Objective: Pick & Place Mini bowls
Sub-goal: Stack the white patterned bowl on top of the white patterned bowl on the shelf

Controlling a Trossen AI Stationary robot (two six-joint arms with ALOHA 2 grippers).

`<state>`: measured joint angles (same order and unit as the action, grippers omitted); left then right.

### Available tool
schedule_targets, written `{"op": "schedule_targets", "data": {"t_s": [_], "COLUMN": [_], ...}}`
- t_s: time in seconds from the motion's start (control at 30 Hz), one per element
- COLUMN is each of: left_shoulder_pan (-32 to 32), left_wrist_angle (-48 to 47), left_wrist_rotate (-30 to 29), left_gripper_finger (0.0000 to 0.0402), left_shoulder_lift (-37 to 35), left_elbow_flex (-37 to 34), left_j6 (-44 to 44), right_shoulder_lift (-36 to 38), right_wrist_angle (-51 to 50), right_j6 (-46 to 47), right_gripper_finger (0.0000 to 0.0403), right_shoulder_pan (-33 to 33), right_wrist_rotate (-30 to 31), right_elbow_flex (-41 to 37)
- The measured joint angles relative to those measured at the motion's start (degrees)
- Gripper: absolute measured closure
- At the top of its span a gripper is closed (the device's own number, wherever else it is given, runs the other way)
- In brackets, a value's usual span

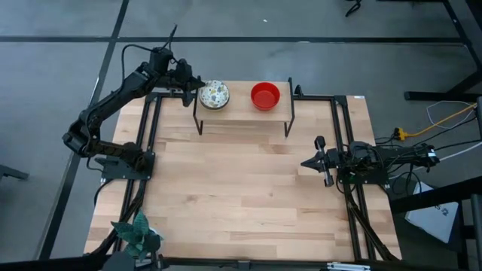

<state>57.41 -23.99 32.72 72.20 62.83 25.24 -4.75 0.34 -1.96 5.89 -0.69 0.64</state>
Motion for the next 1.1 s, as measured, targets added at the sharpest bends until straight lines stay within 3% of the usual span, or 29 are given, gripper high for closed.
{"op": "schedule_targets", "data": {"t_s": [1.1], "left_shoulder_pan": [0.09], "left_wrist_angle": [-4.57], "left_wrist_rotate": [-4.25], "left_gripper_finger": [0.0400], "left_shoulder_lift": [0.04], "left_elbow_flex": [-0.02], "left_j6": [1.02], "right_shoulder_lift": [0.00], "right_wrist_angle": [0.01], "right_j6": [-0.04], "right_gripper_finger": [0.0397], "right_shoulder_pan": [0.01], "right_wrist_rotate": [0.02], "right_elbow_flex": [0.00]}}
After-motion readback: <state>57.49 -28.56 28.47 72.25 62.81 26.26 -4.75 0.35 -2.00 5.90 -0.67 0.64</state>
